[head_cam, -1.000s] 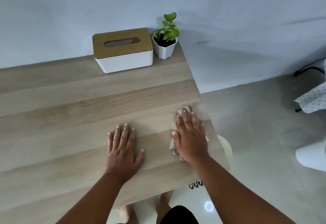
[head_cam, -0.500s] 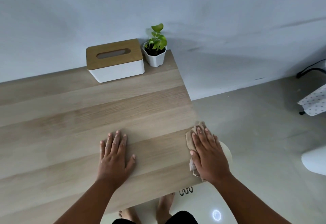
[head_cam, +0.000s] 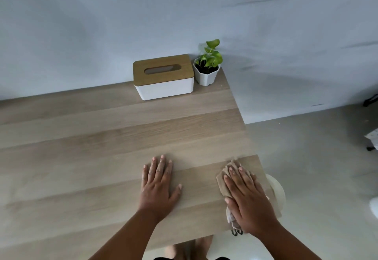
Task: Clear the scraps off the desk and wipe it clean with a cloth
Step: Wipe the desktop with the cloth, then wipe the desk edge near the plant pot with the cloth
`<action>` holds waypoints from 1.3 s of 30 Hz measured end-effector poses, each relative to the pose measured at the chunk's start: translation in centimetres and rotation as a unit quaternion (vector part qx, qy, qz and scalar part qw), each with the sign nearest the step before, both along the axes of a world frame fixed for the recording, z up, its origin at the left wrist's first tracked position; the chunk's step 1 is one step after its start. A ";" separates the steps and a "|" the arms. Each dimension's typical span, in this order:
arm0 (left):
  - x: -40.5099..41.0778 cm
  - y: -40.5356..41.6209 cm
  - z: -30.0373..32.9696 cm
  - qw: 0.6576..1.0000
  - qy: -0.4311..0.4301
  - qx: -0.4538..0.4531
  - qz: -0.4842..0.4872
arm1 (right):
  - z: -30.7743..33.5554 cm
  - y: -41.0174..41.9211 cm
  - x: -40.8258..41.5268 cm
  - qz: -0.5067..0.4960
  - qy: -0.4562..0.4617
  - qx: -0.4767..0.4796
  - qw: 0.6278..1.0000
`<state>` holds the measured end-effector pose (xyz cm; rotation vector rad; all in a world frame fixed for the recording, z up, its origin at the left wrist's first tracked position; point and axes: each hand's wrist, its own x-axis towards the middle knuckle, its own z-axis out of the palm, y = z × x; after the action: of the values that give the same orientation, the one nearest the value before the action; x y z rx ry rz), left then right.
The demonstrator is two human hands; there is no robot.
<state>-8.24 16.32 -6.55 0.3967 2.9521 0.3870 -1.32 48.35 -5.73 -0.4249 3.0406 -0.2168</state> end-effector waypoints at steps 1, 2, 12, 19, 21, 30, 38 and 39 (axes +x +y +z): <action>-0.1 -0.1 0.1 1.000 -0.010 0.007 -0.001 | 0.4 0.0 0.0 -0.004 -0.002 0.000 1.000; -0.2 -0.3 0.2 1.000 -0.019 0.015 -0.002 | 0.9 -0.2 -0.3 -0.016 -0.005 -0.002 1.000; -2.5 -3.3 4.2 0.974 -0.056 0.202 0.088 | 6.9 -7.0 -7.6 -0.240 -0.042 -0.234 0.941; -10.8 -6.1 7.6 0.934 -0.037 0.281 0.216 | 10.3 -10.6 -15.9 -0.272 -0.063 -0.383 0.881; -13.8 -6.6 8.1 0.916 -0.040 0.321 0.236 | 10.6 -11.0 -18.9 -0.271 -0.078 -0.406 0.869; -24.8 -6.2 9.6 0.848 -0.046 0.437 0.295 | 10.9 -11.3 -31.4 -0.274 -0.066 -0.464 0.840; -30.0 -5.0 8.8 0.846 -0.060 0.412 0.332 | 9.2 -12.3 -37.3 -0.261 -0.036 -0.451 0.853; -30.2 -4.9 8.6 0.846 -0.061 0.411 0.335 | 9.0 -12.5 -37.4 -0.268 -0.031 -0.447 0.853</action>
<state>-38.48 11.45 2.10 -0.6094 2.5311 1.6834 -38.76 35.87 3.26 0.4314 2.6995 -1.6385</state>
